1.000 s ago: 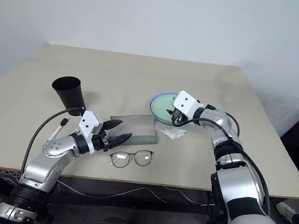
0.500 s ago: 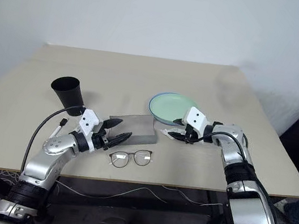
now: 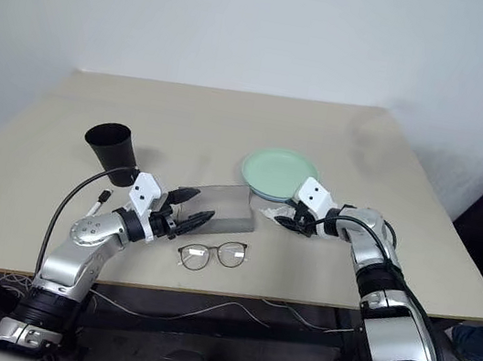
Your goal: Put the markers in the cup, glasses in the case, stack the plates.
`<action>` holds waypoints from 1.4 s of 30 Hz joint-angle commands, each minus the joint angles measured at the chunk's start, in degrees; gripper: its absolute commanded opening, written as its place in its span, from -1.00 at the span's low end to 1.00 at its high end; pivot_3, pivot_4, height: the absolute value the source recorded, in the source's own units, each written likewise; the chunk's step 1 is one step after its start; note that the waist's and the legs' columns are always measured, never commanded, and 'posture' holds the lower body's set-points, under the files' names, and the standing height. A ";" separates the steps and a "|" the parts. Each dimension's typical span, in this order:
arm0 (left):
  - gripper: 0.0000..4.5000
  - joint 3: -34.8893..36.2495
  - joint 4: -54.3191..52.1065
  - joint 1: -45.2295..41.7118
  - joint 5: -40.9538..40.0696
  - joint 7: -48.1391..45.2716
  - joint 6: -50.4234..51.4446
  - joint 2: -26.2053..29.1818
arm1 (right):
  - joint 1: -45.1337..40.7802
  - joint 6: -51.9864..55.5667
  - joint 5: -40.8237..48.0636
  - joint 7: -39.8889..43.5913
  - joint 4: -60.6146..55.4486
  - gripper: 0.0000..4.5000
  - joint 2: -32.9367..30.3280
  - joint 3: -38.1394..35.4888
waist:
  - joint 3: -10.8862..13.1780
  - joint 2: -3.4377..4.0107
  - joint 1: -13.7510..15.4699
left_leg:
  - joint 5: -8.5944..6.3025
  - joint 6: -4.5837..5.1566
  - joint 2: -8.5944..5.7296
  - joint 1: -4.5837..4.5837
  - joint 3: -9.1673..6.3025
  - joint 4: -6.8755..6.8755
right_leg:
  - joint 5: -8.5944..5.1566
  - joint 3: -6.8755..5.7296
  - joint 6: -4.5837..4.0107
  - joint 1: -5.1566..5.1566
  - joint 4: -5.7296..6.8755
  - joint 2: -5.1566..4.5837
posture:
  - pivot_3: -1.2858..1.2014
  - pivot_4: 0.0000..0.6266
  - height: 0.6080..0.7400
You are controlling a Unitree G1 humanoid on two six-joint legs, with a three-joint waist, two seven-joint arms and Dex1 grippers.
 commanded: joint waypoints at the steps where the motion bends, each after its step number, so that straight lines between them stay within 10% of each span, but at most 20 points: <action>1: 0.46 1.07 -0.70 -1.29 -0.06 0.04 -1.02 0.38 | -3.01 -0.18 0.07 -1.03 0.48 -0.15 0.13 -0.79 | 0.00 0.00 -0.02 | 0.00 0.00 0.00 0.00 0.00 0.00 | 0.00 0.00 0.00 0.00 0.00 0.00 | 0.03 -1.00 0.96; 7: 0.46 1.03 -0.77 -1.24 -0.11 0.04 -1.00 0.32 | -3.32 -0.45 0.54 0.05 0.24 -0.99 -0.21 -0.82 | 0.00 0.00 -0.05 | 0.00 0.00 0.00 0.00 0.00 0.00 | 0.00 0.00 0.00 0.00 0.00 0.03 | 0.03 -1.00 0.96; 34: 0.46 1.14 -0.77 -0.95 0.14 0.46 -1.48 0.34 | -18.20 -6.40 -2.98 -13.22 17.54 -0.99 4.98 -2.53 | 0.00 0.02 -0.05 | 0.00 -0.01 0.03 -0.01 0.03 -0.02 | 0.03 0.01 -0.03 -0.07 0.01 0.10 | 0.03 -1.00 0.96; 42: 0.46 1.25 -1.75 -0.02 -0.04 0.94 -1.18 0.51 | -18.21 -7.91 -3.56 -15.06 19.12 0.04 5.05 -3.45 | 0.00 0.04 -0.08 | 0.00 -0.01 0.03 0.00 0.03 -0.04 | 0.04 0.05 -0.03 -0.09 0.01 0.15 | 0.03 -1.00 0.96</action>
